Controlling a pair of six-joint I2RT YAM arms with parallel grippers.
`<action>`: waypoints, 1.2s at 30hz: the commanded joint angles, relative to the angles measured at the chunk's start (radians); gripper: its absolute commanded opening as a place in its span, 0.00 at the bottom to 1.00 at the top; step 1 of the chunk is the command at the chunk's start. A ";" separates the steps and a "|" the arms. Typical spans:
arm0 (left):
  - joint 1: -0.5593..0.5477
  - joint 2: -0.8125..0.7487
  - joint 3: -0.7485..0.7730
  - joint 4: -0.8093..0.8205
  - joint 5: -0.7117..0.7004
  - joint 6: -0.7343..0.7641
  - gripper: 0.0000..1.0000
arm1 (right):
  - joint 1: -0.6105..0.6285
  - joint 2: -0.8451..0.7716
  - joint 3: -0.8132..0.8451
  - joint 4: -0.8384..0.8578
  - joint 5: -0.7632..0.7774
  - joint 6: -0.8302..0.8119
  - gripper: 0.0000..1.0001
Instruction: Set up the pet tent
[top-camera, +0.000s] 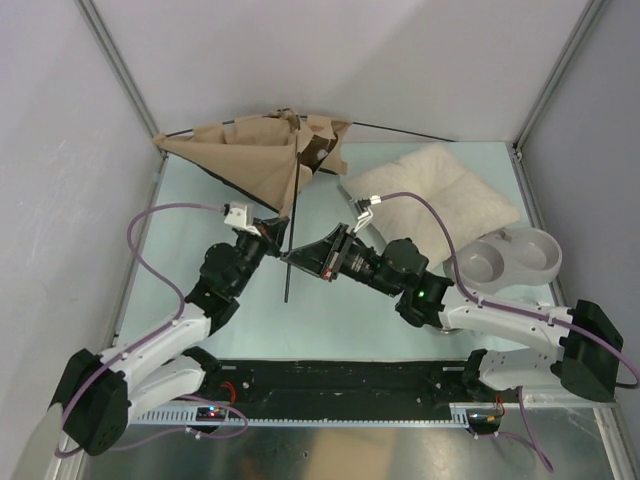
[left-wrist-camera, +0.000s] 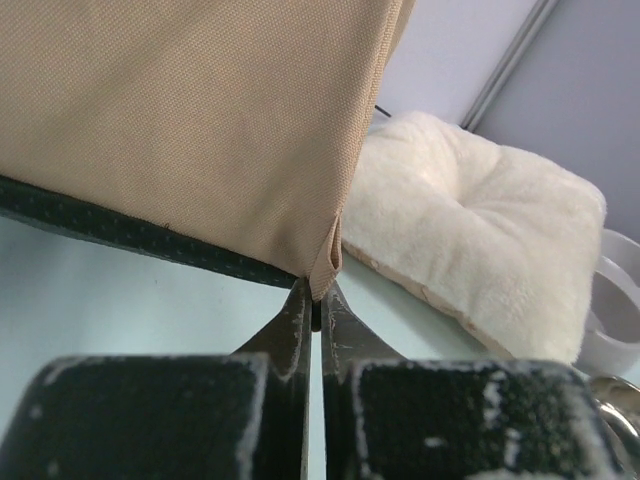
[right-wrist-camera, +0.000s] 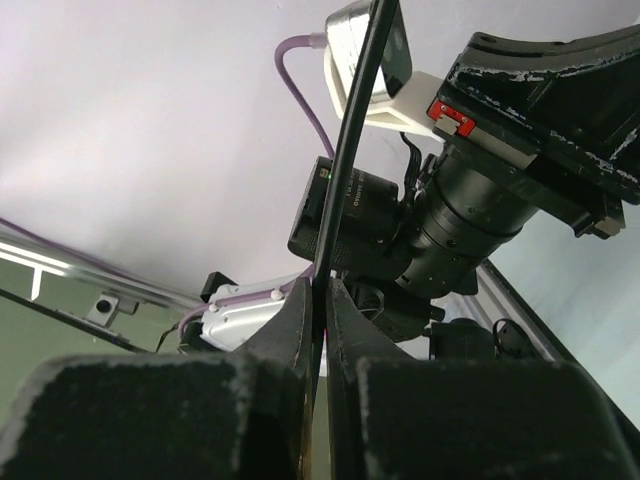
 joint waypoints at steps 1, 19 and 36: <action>0.002 -0.112 -0.045 -0.117 0.068 -0.095 0.00 | 0.012 -0.028 0.009 -0.013 0.111 -0.103 0.00; -0.003 -0.399 -0.037 -0.646 0.224 -0.307 0.00 | -0.012 0.132 0.020 0.116 0.099 -0.169 0.00; -0.002 -0.485 -0.106 -0.809 0.353 -0.454 0.00 | -0.076 0.208 0.050 0.203 0.092 -0.181 0.00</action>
